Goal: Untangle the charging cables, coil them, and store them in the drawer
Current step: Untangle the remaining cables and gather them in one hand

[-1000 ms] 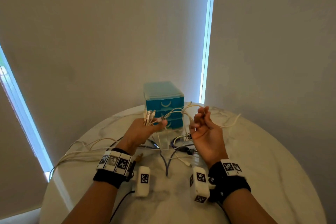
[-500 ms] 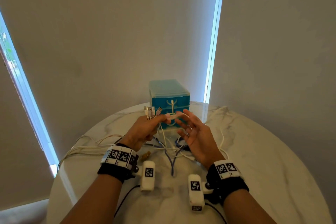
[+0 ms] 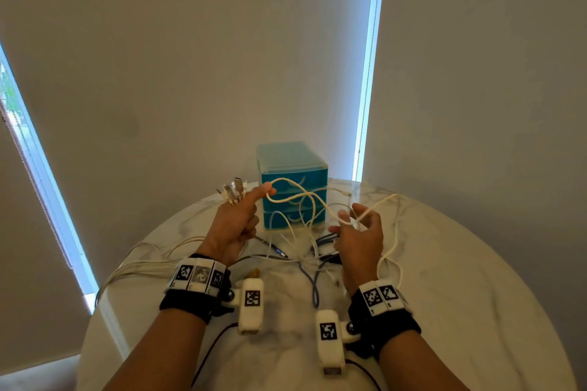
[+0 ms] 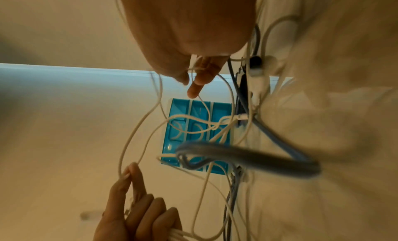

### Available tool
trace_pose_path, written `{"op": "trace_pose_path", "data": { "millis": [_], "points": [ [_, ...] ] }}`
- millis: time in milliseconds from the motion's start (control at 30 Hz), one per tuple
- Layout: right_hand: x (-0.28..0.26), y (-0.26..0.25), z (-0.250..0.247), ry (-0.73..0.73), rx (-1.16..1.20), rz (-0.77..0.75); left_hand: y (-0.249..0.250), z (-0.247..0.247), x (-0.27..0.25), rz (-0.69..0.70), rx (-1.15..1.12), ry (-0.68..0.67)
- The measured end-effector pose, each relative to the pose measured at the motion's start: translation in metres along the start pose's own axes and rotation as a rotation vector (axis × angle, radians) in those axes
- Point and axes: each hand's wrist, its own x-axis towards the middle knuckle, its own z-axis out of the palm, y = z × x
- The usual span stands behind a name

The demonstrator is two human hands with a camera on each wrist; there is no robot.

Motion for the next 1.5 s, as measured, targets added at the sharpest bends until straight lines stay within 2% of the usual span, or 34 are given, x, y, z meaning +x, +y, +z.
{"op": "trace_pose_path", "data": {
  "millis": [100, 200, 267, 400, 467, 533, 600, 733, 833, 900, 1000, 1100, 1233, 1333, 1433, 1500],
  "points": [
    [0.004, -0.001, -0.005, 0.062, 0.088, 0.068, 0.001, -0.002, 0.002, 0.043, -0.055, 0.074],
    [0.004, -0.003, -0.004, 0.017, -0.054, 0.041, 0.002, -0.001, -0.001, 0.073, -0.058, 0.067],
    [0.003, -0.001, -0.001, -0.061, -0.162, -0.051, 0.003, 0.002, -0.004, 0.106, -0.036, 0.029],
    [-0.001, 0.004, 0.005, -0.319, -0.361, -0.231, 0.007, 0.004, -0.012, 0.145, 0.056, -0.079],
    [-0.002, 0.006, 0.004, -0.368, -0.440, -0.266, 0.009, 0.005, -0.015, 0.156, 0.123, -0.175],
    [-0.003, 0.006, 0.001, -0.342, -0.455, -0.309, 0.011, 0.006, -0.018, 0.176, 0.172, -0.254],
    [-0.002, 0.005, 0.002, -0.274, -0.442, -0.369, 0.010, 0.007, -0.019, 0.172, 0.234, -0.271],
    [0.002, -0.008, -0.002, -0.211, -0.246, -0.398, 0.007, 0.008, -0.020, 0.055, 0.433, -0.354],
    [0.007, -0.013, -0.009, -0.163, -0.150, -0.307, 0.003, 0.007, -0.022, -0.047, 0.624, -0.447],
    [0.008, -0.014, -0.009, -0.118, -0.101, -0.199, -0.002, 0.005, -0.020, -0.070, 0.703, -0.430],
    [0.013, -0.018, -0.009, -0.088, -0.041, -0.049, -0.008, 0.000, -0.009, -0.108, 0.700, -0.260],
    [0.014, -0.025, -0.011, -0.182, 0.048, 0.030, -0.011, -0.006, 0.000, -0.136, 0.606, -0.109],
    [0.009, -0.033, -0.012, -0.272, 0.125, 0.135, -0.002, 0.000, -0.011, -0.052, 0.607, -0.102],
    [0.003, -0.039, -0.011, -0.393, 0.303, 0.251, 0.003, 0.013, -0.022, 0.043, 0.566, -0.188],
    [-0.003, -0.041, -0.007, -0.467, 0.336, 0.268, -0.003, 0.023, -0.024, 0.122, 0.523, -0.293],
    [-0.006, -0.040, -0.003, -0.485, 0.299, 0.255, -0.003, 0.024, -0.026, 0.157, 0.511, -0.251]
  ]
}}
